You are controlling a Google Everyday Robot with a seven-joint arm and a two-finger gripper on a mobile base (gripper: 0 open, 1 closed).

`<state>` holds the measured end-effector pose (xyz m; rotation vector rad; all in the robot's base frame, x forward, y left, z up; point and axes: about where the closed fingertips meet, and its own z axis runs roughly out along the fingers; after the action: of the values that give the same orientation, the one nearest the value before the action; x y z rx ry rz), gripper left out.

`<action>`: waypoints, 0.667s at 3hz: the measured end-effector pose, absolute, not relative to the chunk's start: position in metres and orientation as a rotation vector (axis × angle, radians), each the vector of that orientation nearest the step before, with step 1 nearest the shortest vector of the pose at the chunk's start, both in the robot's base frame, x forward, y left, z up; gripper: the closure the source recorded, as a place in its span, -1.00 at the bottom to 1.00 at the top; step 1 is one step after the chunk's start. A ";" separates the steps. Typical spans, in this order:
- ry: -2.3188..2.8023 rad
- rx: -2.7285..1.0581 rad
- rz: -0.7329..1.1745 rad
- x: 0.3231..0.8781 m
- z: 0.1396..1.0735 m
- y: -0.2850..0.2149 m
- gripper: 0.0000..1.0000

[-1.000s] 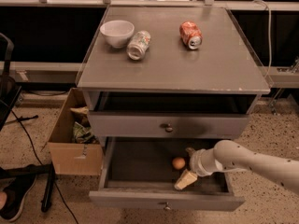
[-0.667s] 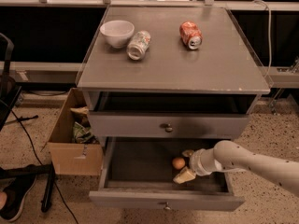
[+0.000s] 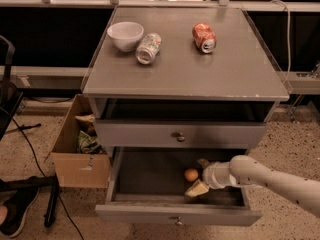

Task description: Pick orange from middle drawer and place on counter

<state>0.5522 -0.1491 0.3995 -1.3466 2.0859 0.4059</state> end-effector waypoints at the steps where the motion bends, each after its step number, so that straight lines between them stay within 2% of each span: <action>1: 2.021 -1.303 0.410 0.565 0.387 -0.146 -0.63; 2: 1.992 -1.279 0.425 0.573 0.378 -0.143 -0.60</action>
Offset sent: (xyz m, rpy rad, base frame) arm 0.0309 0.0053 -0.0286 0.1168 -0.1041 -0.0218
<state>0.5730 -0.1429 0.3783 -1.2794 1.9915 0.4254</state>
